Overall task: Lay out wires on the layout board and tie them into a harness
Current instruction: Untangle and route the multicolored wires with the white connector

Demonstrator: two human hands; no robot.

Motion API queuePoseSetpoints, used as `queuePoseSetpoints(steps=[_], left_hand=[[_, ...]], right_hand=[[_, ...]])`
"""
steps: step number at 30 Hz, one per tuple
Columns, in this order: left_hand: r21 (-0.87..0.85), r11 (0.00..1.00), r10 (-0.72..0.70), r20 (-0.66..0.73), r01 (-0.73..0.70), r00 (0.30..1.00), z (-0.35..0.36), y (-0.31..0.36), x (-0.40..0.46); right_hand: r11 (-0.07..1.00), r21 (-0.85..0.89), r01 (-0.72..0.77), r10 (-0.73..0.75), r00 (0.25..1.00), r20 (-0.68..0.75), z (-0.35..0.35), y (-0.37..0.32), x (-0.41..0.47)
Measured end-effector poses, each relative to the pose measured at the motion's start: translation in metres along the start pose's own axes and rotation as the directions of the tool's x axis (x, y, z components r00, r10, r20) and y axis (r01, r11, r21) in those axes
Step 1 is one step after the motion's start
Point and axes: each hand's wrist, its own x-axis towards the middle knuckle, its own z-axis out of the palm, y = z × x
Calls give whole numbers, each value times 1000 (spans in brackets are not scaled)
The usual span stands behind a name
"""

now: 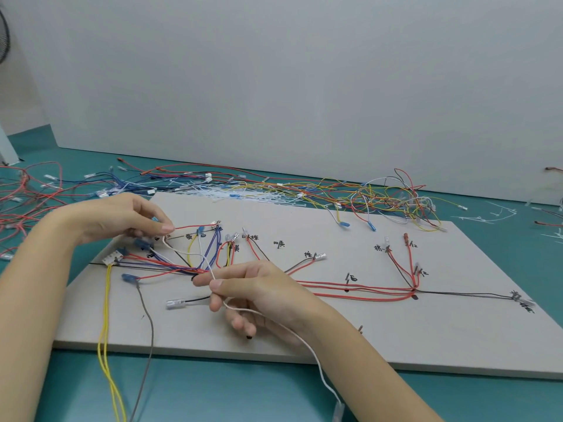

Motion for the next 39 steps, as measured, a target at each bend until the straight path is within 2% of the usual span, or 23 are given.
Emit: queuePoseSetpoints(steps=[4,10,16,21,24,28,31,34,39], left_hand=[[-28,999,-45,-55,43,998,-1,-4,1],[27,995,-91,-123,95,988,1,-2,3],[135,983,-109,-120,125,987,-1,0,2],[215,964,-138,-100,157,985,-2,2,-1],[285,950,-76,-191,129,979,3,6,1],[308,951,108,-299,-11,948,18,25,4],[289,951,150,-135,-106,979,29,39,0],[282,955,73,68,-90,995,36,46,-4],[277,960,-3,176,-47,984,34,47,-8]], right_hand=[[998,-53,-46,45,999,-26,-2,1,1],[989,-113,-98,92,994,-53,-11,-7,-5],[946,-285,-153,120,984,-129,-29,-18,-18],[870,-448,-204,132,973,-188,-41,-26,-27],[838,-504,-211,130,973,-190,-38,-24,-27],[807,-545,-225,135,970,-201,-33,-22,-24],[770,-595,-228,119,969,-217,-31,-20,-23],[743,-628,-232,108,967,-229,-30,-18,-22],[758,-625,-186,81,978,-192,-30,-20,-23]])
